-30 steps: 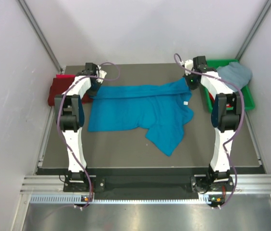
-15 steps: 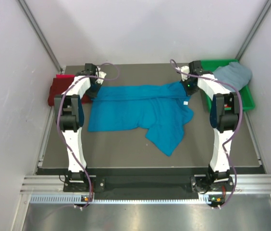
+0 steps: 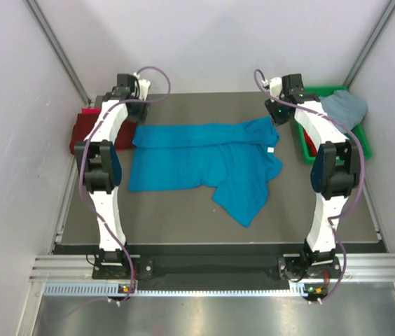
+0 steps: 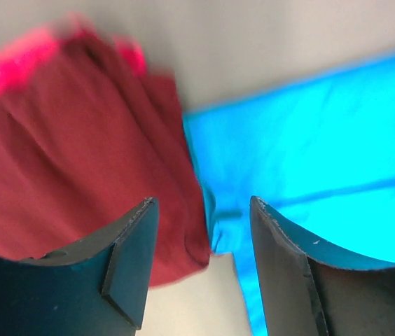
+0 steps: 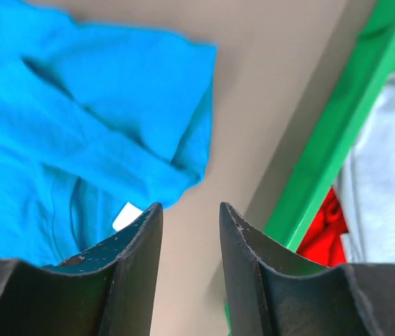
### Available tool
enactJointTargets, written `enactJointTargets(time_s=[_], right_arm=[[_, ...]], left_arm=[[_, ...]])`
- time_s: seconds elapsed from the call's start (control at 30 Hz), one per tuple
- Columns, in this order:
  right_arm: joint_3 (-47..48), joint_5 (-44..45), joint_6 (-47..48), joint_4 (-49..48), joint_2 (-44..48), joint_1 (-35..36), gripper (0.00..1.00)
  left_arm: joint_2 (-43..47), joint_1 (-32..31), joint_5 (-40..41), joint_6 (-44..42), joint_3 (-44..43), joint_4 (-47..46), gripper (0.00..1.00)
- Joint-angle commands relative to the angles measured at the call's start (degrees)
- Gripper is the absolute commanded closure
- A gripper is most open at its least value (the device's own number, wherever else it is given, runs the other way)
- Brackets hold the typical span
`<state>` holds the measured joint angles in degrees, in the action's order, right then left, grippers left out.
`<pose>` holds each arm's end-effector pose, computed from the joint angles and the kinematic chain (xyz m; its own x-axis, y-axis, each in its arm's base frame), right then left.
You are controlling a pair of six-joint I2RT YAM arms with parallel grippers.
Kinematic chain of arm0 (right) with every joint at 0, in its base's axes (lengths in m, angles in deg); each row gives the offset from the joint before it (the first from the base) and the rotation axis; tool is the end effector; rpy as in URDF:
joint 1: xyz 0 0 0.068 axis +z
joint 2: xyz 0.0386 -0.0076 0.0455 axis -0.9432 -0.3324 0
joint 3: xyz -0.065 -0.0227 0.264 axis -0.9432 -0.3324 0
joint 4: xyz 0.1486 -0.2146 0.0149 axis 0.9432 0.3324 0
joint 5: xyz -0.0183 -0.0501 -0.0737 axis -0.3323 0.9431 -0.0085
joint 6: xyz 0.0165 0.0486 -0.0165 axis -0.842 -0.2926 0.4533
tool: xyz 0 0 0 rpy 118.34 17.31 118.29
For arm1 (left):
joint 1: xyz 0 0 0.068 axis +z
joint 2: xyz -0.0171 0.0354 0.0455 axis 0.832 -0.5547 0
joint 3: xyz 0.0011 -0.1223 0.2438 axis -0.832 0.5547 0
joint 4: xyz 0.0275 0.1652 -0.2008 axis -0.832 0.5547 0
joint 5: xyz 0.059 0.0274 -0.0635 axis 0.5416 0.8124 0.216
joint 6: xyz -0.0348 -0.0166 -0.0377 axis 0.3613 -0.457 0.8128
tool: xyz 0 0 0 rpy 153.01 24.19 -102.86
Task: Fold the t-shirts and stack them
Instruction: Fold the tshirt
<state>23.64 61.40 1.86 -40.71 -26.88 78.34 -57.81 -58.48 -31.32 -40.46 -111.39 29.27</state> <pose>0.4546 0.0628 0.2633 -0.6762 -0.4505 -0.5829 -0.4201 0.8858 -0.1973 0.4900 -0.0172 0.2449 -0.7591 0.3299 -0.5612 0.2540 0.9439 0.2113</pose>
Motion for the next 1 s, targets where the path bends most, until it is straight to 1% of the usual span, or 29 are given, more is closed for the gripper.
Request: enactJointTargets(time_s=[0.0, 0.03, 0.07, 0.1, 0.17, 0.2, 0.27, 0.37, 0.57, 0.73, 0.83, 0.97], right_arm=[[4.4, -1.9, -3.0, -2.3, -1.2, 0.2, 0.62], [6.9, -3.3, -3.2, -2.1, -2.4, 0.3, 0.62], [8.2, -4.4, -3.4, -1.7, -5.0, 0.6, 0.62], [9.6, -4.3, -3.8, -1.6, -6.5, 1.2, 0.63], [14.1, -5.0, -5.1, -1.2, -10.2, 1.9, 0.63], [15.3, -5.1, -5.4, -1.3, -11.2, 2.1, 0.63], [17.7, -4.7, -6.3, -2.0, -13.3, 2.3, 0.63], [18.6, -2.1, -7.3, -3.6, -14.9, 2.1, 0.62], [21.3, -2.0, -12.4, -5.2, -16.8, 0.3, 0.62], [22.0, -4.9, -17.6, -6.0, -18.0, -2.2, 0.61], [21.8, -5.7, -19.1, -5.7, -19.4, -3.1, 0.60], [21.4, -8.1, -20.6, -5.0, -21.5, -4.0, 0.60]], left_arm=[[-3.8, -1.9, -6.1, 2.9, -9.9, -0.4, 0.40], [-5.5, -2.7, -10.3, 4.5, -12.1, 1.0, 0.40], [-7.2, -3.1, -12.1, 5.5, -16.3, 2.1, 0.40], [-10.5, -3.4, -13.8, 6.6, -18.4, 4.0, 0.40], [-13.0, -4.3, -17.4, 10.1, -22.4, 4.6, 0.40], [-14.8, -4.4, -18.5, 11.4, -23.0, 4.7, 0.40], [-15.4, -4.4, -20.9, 13.9, -21.8, 3.1, 0.40], [-17.0, -4.7, -22.4, 14.9, -21.0, 2.6, 0.40], [-18.2, -4.6, -22.2, 15.8, -20.6, 2.4, 0.41], [-17.8, -4.6, -25.5, 17.4, -17.7, 2.6, 0.41], [-17.6, -4.6, -25.9, 19.3, -15.1, 2.9, 0.42], [-16.9, -4.7, -25.5, 19.5, -12.7, 3.4, 0.42]])
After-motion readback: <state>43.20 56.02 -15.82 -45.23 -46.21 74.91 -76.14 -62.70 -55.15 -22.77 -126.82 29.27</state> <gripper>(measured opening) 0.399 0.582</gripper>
